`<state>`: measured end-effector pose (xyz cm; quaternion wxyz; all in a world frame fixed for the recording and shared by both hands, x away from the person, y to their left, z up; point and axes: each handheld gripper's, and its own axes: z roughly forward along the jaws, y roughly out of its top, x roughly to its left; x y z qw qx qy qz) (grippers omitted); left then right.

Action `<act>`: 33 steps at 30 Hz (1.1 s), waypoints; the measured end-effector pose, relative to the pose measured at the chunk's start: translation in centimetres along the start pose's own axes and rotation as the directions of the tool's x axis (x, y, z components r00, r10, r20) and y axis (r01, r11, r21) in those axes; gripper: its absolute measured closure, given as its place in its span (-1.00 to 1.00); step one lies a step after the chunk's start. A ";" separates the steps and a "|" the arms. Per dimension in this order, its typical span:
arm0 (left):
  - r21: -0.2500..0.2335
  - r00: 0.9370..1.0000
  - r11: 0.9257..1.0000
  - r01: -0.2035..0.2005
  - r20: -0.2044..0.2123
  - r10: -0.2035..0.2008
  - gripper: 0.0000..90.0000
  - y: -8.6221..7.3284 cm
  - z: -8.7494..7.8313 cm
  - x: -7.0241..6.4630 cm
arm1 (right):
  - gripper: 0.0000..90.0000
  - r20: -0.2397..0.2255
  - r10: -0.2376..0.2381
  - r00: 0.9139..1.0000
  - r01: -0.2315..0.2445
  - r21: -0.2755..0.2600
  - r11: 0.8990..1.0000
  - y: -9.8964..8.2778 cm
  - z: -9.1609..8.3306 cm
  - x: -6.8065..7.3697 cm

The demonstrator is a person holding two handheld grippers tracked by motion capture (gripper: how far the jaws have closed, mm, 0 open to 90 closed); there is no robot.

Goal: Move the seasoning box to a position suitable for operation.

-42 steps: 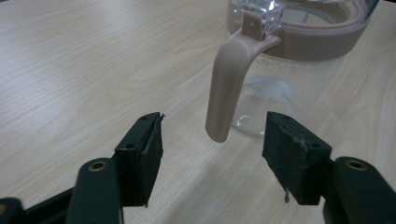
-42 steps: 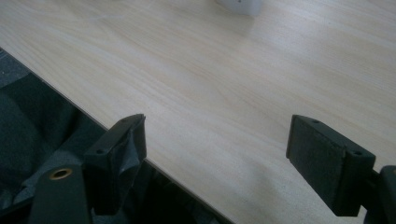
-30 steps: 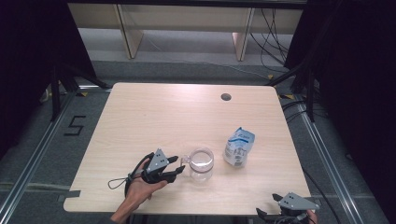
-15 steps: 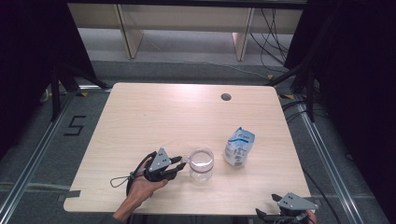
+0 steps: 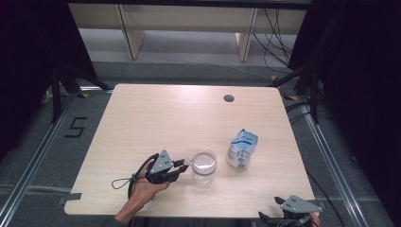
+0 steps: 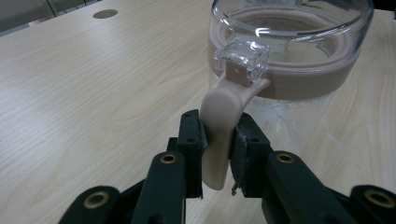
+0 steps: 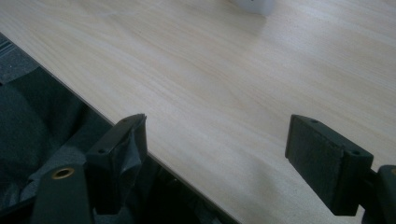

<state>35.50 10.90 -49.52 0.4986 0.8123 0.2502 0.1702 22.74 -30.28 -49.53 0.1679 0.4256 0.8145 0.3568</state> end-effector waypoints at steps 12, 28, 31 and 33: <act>0.006 1.000 1.000 0.003 0.000 -0.003 0.67 0.0 -0.2 -1.0 | -0.52 0.001 0.000 1.000 0.000 0.004 1.000 0.0 0.0 0.0; 0.033 1.000 0.999 0.022 0.004 -0.022 0.66 0.0 -0.9 -3.3 | -0.52 -0.007 -0.022 1.000 0.022 0.002 1.000 -0.1 0.1 -0.3; 0.038 1.000 0.999 0.023 -0.001 -0.023 0.66 0.0 -1.0 -3.4 | -0.52 -0.009 -0.018 1.000 0.018 0.003 1.000 -0.1 0.1 -0.3; 0.034 1.000 0.999 0.018 0.002 -0.018 0.66 0.0 -1.0 -3.4 | -0.52 -0.008 -0.018 1.000 0.018 0.002 1.000 -0.1 0.1 -0.2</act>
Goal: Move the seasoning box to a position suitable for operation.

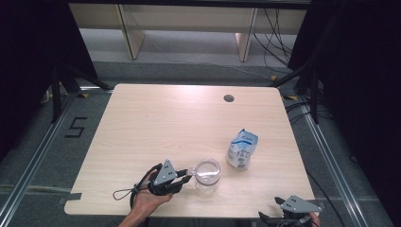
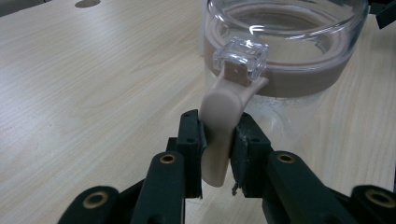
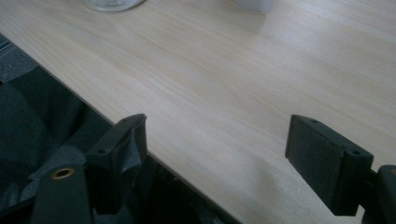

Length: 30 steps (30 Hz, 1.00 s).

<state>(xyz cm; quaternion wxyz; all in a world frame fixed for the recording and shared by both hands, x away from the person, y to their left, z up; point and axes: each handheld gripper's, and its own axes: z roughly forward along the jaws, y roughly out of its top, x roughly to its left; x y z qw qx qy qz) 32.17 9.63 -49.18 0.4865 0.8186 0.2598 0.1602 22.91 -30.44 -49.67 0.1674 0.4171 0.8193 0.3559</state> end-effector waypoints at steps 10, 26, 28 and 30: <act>-0.005 1.000 1.000 -0.006 0.014 0.006 0.66 -0.2 -0.2 -0.4 | -0.52 -0.002 -0.001 1.000 0.001 -0.001 1.000 0.0 0.0 0.0; -0.004 0.999 1.000 0.010 0.046 -0.009 0.61 -0.3 -0.4 -0.5 | -0.52 -0.008 -0.003 1.000 0.003 0.003 1.000 0.0 0.2 -0.1; -0.004 0.998 0.999 0.033 0.053 -0.033 0.33 -0.3 -0.5 -0.7 | -0.52 -0.006 -0.004 1.000 0.004 0.001 1.000 0.0 0.2 -0.2; 0.001 0.999 1.000 0.024 0.047 -0.024 0.26 -0.1 -0.8 -0.8 | -0.52 -0.014 0.016 1.000 -0.016 0.008 1.000 -0.1 0.3 -0.1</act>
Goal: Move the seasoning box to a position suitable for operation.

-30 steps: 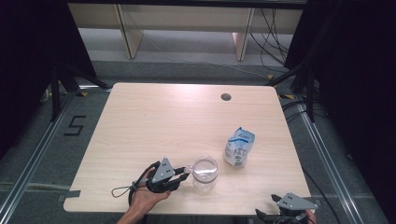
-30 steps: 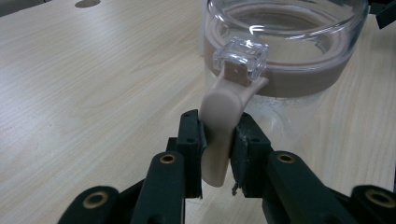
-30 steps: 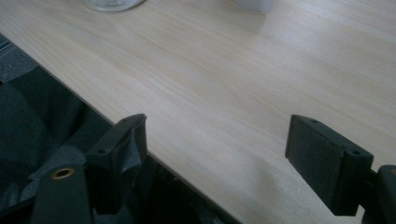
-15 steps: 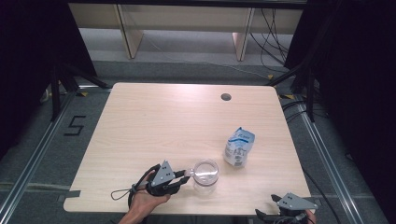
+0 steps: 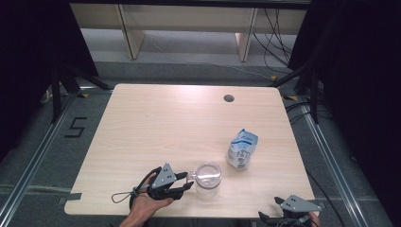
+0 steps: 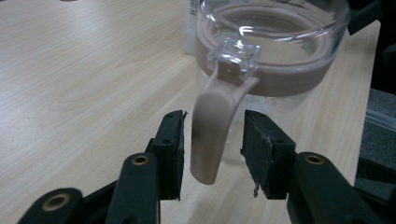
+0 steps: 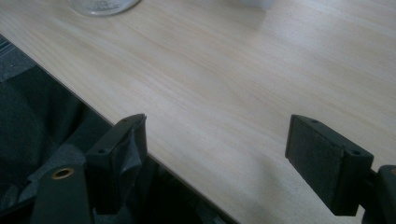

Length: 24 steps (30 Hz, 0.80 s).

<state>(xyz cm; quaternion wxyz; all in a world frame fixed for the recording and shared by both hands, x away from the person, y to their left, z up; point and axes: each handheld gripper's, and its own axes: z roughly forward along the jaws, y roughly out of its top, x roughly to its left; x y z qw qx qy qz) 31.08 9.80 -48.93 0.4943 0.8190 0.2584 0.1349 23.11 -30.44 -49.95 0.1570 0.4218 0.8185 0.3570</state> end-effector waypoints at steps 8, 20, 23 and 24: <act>-0.014 0.997 0.997 0.077 -0.020 -0.077 -0.17 0.2 -1.2 -0.5 | -0.52 -0.007 0.006 1.000 -0.006 -0.009 1.000 0.0 -0.1 -0.1; -0.054 0.988 0.987 0.151 -0.018 -0.152 -0.30 1.0 -2.6 -1.1 | -0.52 -0.012 0.052 0.999 -0.052 -0.005 0.999 -0.1 -0.2 0.2; -0.064 0.989 0.987 0.147 -0.009 -0.147 -0.30 1.3 -2.7 -1.0 | -0.52 -0.008 0.019 1.000 -0.019 -0.011 1.000 -0.1 -0.2 -0.1; -0.057 0.989 0.988 0.142 -0.018 -0.143 -0.30 1.5 -2.8 -1.1 | -0.52 0.007 0.026 1.000 -0.026 -0.008 1.000 -0.1 -0.2 0.0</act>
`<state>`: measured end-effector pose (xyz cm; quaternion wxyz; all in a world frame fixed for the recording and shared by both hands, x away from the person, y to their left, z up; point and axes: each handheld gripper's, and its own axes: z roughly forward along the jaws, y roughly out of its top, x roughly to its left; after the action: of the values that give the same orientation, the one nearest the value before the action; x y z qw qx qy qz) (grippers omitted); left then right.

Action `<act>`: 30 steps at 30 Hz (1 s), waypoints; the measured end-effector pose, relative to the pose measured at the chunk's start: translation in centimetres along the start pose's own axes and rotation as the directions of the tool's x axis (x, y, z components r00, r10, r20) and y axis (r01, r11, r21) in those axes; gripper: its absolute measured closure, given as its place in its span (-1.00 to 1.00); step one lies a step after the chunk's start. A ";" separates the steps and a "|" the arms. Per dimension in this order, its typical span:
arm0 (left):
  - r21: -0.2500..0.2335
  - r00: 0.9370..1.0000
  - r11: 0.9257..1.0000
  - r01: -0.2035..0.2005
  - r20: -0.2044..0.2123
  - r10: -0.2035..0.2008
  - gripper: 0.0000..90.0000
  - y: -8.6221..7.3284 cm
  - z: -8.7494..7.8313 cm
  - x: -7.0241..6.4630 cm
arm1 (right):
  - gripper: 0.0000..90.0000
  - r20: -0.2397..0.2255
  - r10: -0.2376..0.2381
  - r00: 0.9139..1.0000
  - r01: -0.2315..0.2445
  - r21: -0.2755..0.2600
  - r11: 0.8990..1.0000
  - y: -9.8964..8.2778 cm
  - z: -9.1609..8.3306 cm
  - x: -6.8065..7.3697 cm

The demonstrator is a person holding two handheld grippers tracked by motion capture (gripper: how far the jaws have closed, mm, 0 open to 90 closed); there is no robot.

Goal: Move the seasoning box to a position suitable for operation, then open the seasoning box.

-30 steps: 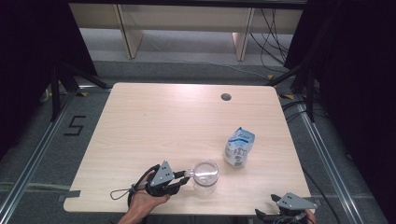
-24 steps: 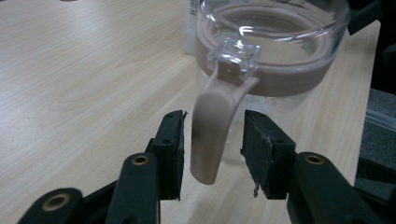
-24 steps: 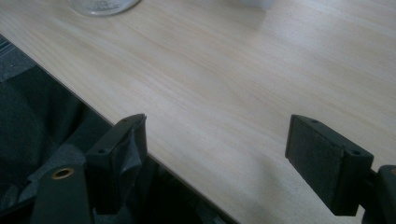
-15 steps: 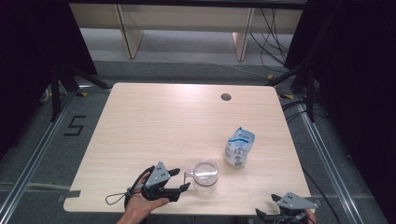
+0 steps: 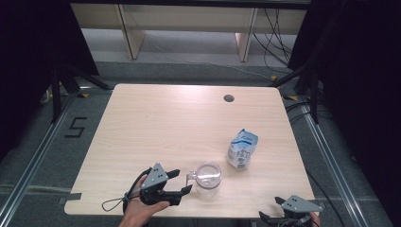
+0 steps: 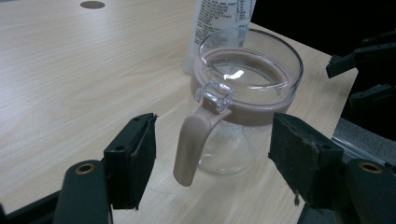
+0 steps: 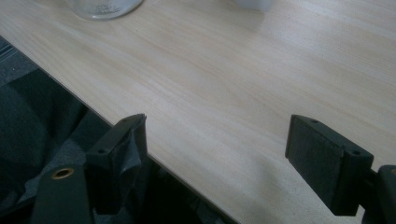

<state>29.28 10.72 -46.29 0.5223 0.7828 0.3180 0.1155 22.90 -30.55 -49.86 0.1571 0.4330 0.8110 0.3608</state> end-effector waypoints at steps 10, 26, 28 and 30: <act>-0.019 1.000 1.000 0.001 -0.001 -0.001 -0.27 0.6 -0.4 0.0 | -0.52 -0.003 -0.008 1.000 0.007 -0.004 1.000 0.0 0.1 0.1; -0.075 0.999 0.996 -0.039 0.032 0.042 0.48 2.0 -0.5 -0.7 | -0.52 0.002 -0.017 1.000 0.017 -0.008 1.000 0.0 0.1 0.0; -0.092 0.998 0.995 -0.043 0.036 0.047 0.65 2.4 -0.5 -0.8 | -0.52 0.006 -0.035 0.999 0.035 -0.006 0.999 0.1 0.0 0.0; -0.105 0.998 0.993 -0.048 0.025 0.051 0.77 2.7 -0.5 -0.9 | -0.52 0.002 -0.026 1.000 0.026 -0.004 1.000 0.1 0.2 0.0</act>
<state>29.32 9.87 -43.56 0.5640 0.7636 0.2845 0.1341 23.08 -30.45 -49.89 0.1634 0.4224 0.8158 0.3597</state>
